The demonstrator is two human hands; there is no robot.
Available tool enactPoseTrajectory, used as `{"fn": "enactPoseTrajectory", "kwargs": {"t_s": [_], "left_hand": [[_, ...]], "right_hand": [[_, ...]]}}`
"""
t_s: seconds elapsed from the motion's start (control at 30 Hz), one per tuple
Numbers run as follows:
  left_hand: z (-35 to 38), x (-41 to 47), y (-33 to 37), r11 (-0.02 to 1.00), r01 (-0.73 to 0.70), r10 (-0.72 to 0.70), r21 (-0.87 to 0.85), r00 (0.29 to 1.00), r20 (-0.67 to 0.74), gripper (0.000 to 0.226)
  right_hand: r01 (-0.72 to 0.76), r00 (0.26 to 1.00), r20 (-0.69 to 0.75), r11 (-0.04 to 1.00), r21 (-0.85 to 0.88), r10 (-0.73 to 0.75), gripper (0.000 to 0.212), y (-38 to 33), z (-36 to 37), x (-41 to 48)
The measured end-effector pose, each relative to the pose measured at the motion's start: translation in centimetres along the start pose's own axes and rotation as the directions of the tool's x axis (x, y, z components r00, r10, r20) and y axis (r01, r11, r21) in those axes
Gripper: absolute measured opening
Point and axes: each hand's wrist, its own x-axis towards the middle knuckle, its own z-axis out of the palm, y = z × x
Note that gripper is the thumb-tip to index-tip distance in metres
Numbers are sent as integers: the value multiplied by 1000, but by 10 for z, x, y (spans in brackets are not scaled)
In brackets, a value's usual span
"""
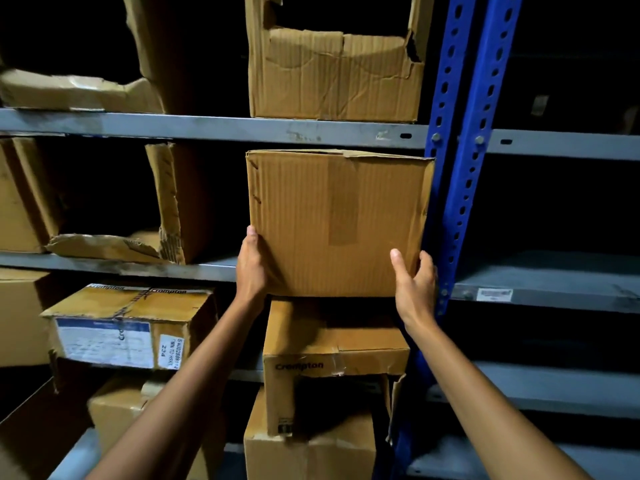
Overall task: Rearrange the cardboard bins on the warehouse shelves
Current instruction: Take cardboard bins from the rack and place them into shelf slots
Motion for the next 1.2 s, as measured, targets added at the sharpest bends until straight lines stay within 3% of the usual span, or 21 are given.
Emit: {"fn": "enactPoseTrajectory", "kwargs": {"t_s": [0.07,0.13,0.23,0.33,0.47,0.67,0.8,0.93,1.03,1.2], "left_hand": [[-6,-12,9,1000,2,-3,-22,999,-32,44],[-11,-29,16,999,23,-24,-24,998,-60,54],[-12,-58,26,998,53,-56,-29,994,-98,60],[-8,-88,34,998,50,-54,-31,984,-167,59],[-15,-127,50,999,39,-38,-1,962,-269,57],[-49,-167,70,997,15,18,69,894,-449,46],[-71,-195,88,969,-4,153,248,797,-584,62],[-102,-224,111,930,-38,267,364,752,-602,68],[-124,-250,146,871,-38,386,490,671,-633,63],[-189,-282,213,752,-60,563,657,578,-591,57]], "right_hand": [[3,1000,-26,999,50,-1,61,5,-10,-3],[-50,997,-55,978,205,62,63,6,-20,-4],[-138,989,0,930,340,147,62,7,-32,-12],[-264,964,117,879,397,237,87,9,-42,-28],[-318,932,300,860,400,205,71,6,-58,-56],[-189,906,422,928,321,39,55,-25,-93,-120],[-68,895,423,891,449,-145,9,-46,-107,-160],[66,905,339,872,484,-257,21,-75,-119,-200],[132,905,296,863,488,-306,43,-101,-122,-232],[268,838,306,830,489,-451,56,-161,-139,-290]]}}
